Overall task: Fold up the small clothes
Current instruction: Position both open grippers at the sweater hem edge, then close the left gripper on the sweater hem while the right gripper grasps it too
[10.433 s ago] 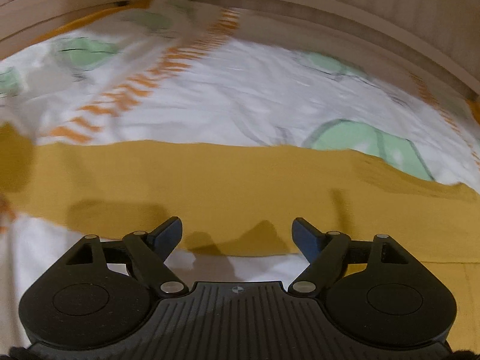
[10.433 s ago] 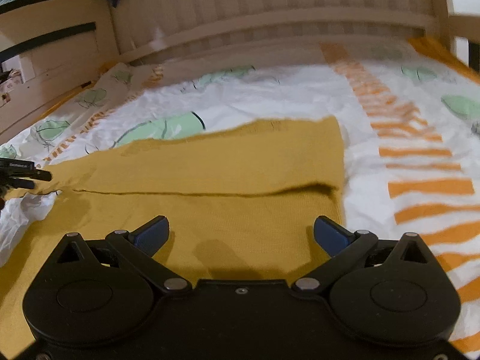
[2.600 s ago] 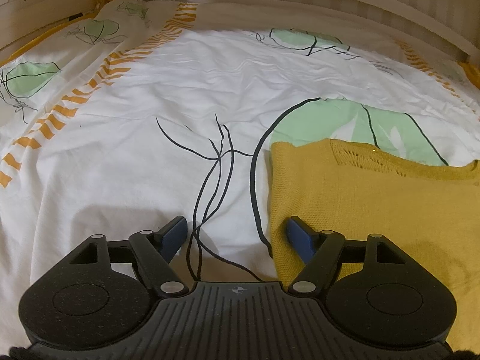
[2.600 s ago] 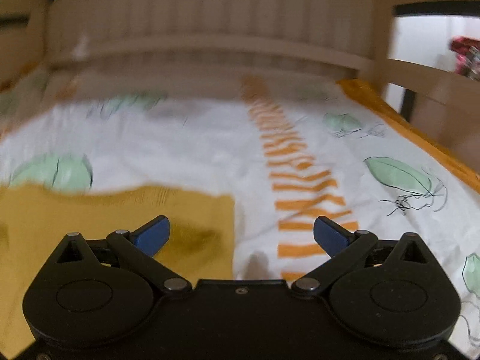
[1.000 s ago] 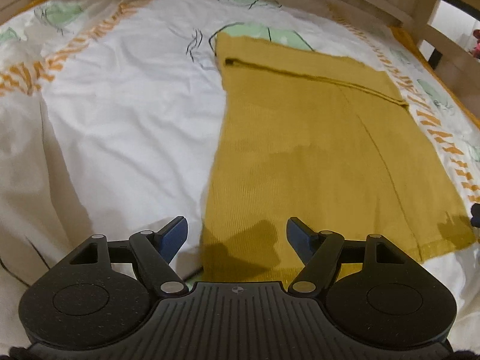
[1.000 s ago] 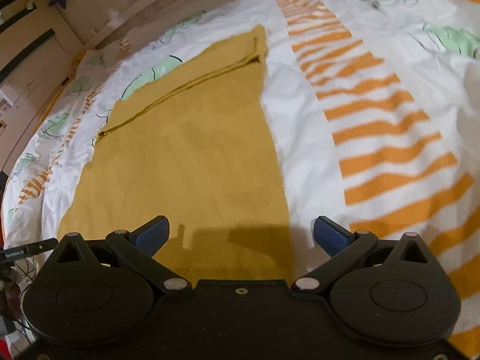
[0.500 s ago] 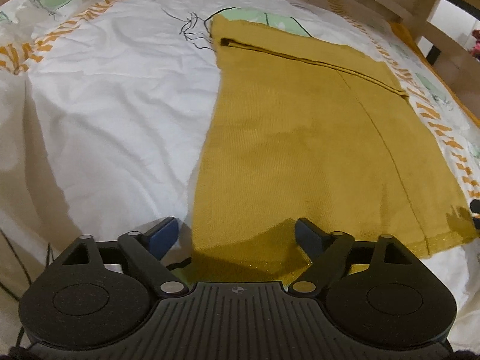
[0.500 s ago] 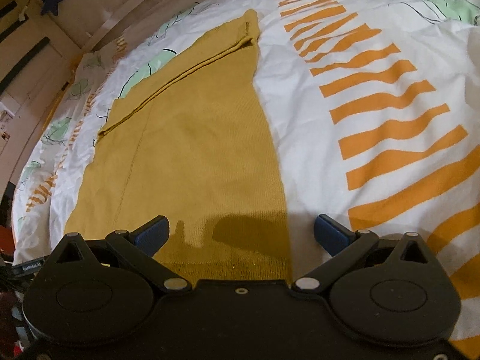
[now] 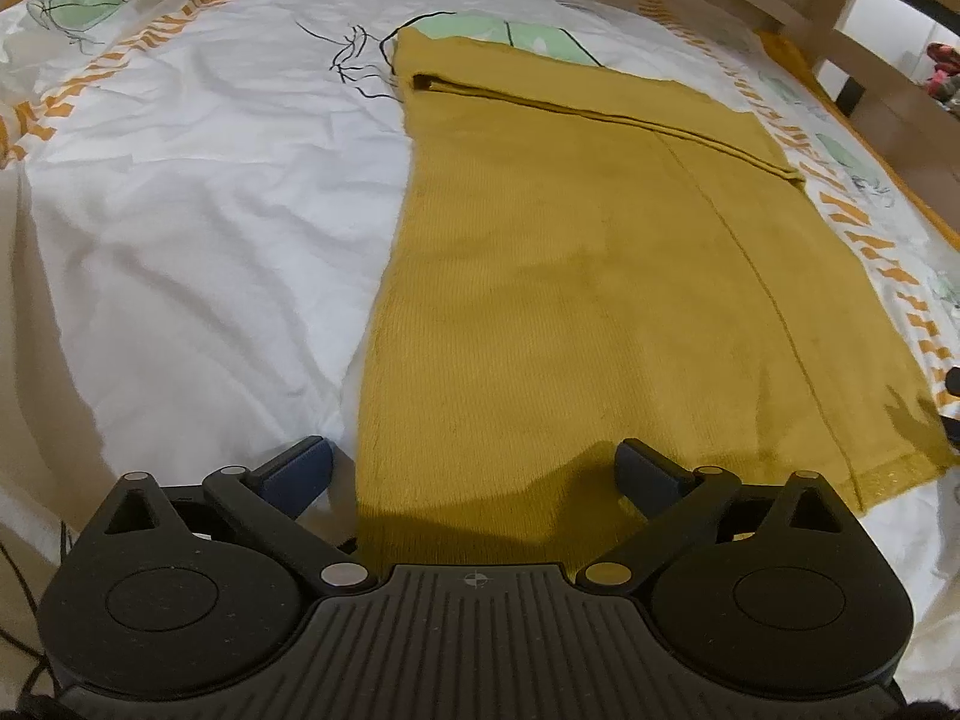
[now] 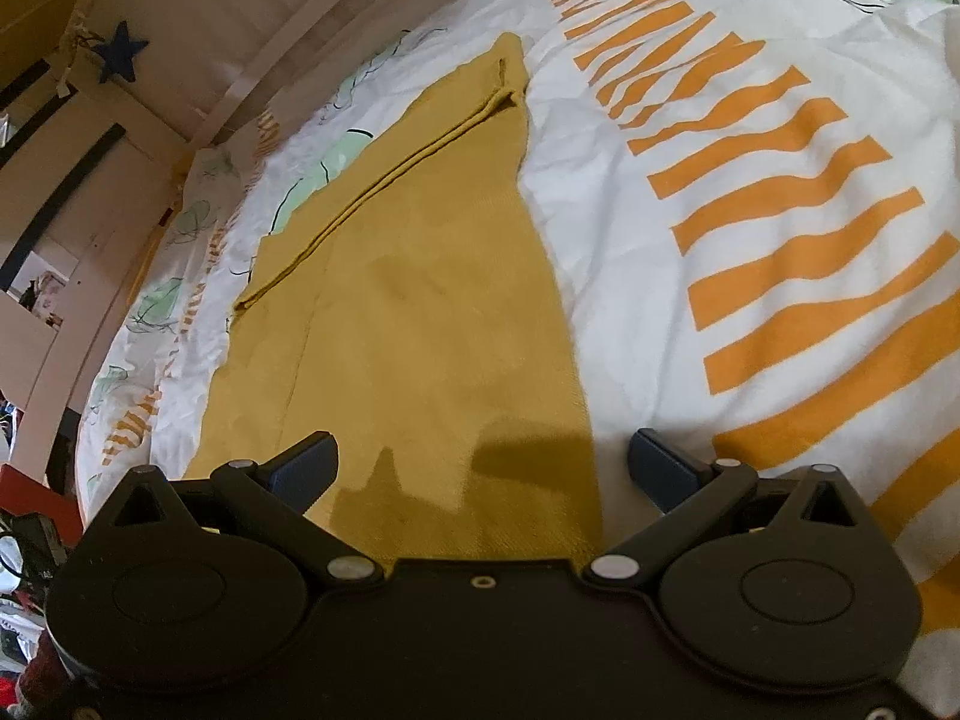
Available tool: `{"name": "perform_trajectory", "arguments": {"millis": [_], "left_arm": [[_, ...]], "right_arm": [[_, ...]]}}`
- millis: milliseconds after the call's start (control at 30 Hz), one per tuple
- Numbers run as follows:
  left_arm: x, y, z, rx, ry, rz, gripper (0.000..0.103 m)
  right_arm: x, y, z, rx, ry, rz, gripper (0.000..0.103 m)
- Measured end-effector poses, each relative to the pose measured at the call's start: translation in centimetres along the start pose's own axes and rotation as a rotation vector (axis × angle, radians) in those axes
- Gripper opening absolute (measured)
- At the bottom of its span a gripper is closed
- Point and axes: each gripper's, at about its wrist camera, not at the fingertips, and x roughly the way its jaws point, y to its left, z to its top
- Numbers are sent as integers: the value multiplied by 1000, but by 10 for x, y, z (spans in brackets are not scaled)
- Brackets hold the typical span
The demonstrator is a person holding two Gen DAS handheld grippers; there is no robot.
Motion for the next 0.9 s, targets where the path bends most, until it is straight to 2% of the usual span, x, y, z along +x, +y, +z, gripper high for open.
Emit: {"name": "perform_trajectory", "arguments": {"millis": [200,367,500,567,733,900], "left_arm": [[0,2,3,-6,-11,-47,98],[-3,0,2,1,-30,-46,77],[-5,3,3,-3,-28,-48,68],[-7,3,3,-4,-24,-50,60],[-9,8,4,-25,-16,-60,49],[-10,15,4,-59,-24,-72,27]], "right_arm": [[2,2,1,-7,4,17,103],[5,3,1,-9,20,74,103],[9,4,1,-17,39,107,103],[9,3,1,-7,39,121,103],[8,0,1,23,35,141,103],[8,0,2,28,38,139,103]]}}
